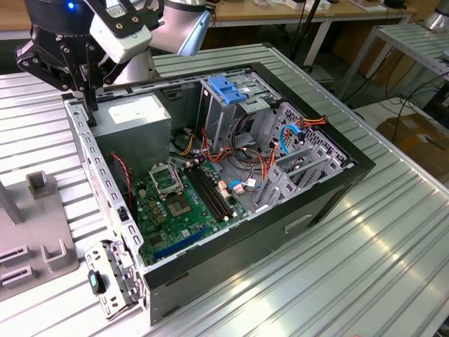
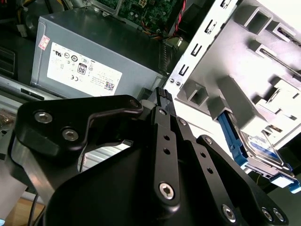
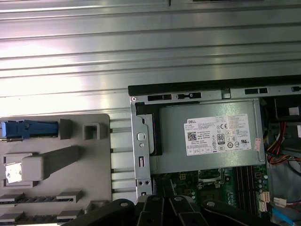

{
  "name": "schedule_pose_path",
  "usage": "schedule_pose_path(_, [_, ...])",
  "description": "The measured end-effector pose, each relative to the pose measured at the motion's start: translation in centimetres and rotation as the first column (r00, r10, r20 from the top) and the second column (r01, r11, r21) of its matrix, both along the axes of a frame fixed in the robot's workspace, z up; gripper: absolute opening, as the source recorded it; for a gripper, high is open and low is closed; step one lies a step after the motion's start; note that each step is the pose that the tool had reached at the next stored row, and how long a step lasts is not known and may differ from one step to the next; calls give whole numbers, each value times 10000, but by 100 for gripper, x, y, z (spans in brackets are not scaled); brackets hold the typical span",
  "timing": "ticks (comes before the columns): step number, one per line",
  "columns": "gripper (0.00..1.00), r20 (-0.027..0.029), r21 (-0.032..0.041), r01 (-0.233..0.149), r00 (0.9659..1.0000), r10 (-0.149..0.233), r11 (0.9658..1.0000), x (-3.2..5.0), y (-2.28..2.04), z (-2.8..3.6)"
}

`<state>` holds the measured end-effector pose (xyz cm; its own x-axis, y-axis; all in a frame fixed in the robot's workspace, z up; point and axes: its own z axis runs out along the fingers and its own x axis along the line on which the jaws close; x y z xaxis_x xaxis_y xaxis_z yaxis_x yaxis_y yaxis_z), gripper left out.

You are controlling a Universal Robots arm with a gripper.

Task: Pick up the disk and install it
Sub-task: 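Reach for the disk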

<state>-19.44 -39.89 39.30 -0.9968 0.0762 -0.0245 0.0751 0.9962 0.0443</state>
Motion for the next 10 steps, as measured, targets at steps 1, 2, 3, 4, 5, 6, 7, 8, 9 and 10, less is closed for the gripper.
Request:
schedule_pose_path(1, [11, -1, 0, 0, 10000, 0, 10000, 0, 0, 0])
schedule_pose_path(2, [11, 0, 0, 0, 10000, 0, 10000, -1, 0, 0])
schedule_pose_path(3, [11, 0, 0, 0, 10000, 0, 10000, -1, 0, 0])
schedule_pose_path(4, [11, 0, 0, 0, 10000, 0, 10000, -1, 0, 0])
schedule_pose_path(5, [11, 0, 0, 1, 10000, -1, 10000, -4, 0, 0])
schedule_pose_path(6, [11, 0, 0, 2, 10000, -2, 10000, -8, 0, 0])
schedule_pose_path(7, [11, 0, 0, 1, 10000, -1, 10000, -13, 0, 0])
schedule_pose_path(8, [11, -1, 0, 0, 10000, 0, 10000, -21, 0, 0])
schedule_pose_path(9, [11, 0, 0, 0, 10000, 0, 10000, -29, 0, 0])
schedule_pose_path(10, [11, 0, 0, 0, 10000, 0, 10000, -45, 0, 0])
